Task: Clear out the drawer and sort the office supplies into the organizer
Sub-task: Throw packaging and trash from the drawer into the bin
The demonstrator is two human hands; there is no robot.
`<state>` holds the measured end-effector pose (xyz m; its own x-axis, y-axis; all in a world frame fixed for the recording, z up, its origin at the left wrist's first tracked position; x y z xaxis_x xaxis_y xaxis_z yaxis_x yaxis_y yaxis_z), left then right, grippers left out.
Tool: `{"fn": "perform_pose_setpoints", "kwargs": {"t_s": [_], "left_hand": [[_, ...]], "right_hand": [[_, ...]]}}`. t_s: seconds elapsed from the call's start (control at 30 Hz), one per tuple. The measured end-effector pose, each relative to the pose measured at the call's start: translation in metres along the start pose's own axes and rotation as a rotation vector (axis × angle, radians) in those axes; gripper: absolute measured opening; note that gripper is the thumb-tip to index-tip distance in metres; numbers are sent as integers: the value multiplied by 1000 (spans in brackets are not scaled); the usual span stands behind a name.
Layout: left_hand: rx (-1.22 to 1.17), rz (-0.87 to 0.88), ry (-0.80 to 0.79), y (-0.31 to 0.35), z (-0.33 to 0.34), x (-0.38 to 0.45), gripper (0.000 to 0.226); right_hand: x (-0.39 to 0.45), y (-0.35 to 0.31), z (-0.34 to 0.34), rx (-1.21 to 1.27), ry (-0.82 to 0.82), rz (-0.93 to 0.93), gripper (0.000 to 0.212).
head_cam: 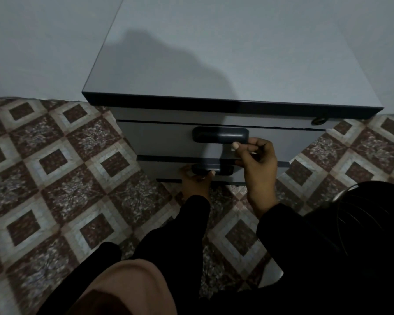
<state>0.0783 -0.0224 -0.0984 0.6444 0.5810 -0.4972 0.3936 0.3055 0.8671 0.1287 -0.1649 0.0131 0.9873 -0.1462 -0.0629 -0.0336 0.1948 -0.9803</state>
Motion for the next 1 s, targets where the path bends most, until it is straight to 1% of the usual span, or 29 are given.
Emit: {"fn": "perform_pose_setpoints", "kwargs": {"t_s": [0.17, 0.3, 0.47, 0.87, 1.0], "left_hand": [[-82, -13, 44, 1, 6, 0, 50], [-114, -26, 27, -1, 4, 1, 51], [-166, 33, -9, -2, 2, 7, 48], [-205, 23, 40, -10, 0, -3, 47], [-189, -3, 41, -18, -9, -19, 44]], "right_hand": [[2, -3, 1, -14, 1, 1, 25], [2, -3, -1, -1, 11, 12, 25], [4, -6, 0, 23, 9, 18, 27], [4, -6, 2, 107, 80, 42, 29], [4, -8, 1, 79, 70, 43, 27]]}}
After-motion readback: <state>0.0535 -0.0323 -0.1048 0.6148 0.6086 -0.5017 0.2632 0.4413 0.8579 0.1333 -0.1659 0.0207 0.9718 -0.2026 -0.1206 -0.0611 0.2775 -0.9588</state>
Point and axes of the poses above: each hand's wrist, its own x-axis towards the middle knuckle, its own z-axis out of the palm, y = z × x, the point moved 7 cm from there along x, towards the middle knuckle, and after that the axes turned 6 degrees about x, right-handed, at the moved point
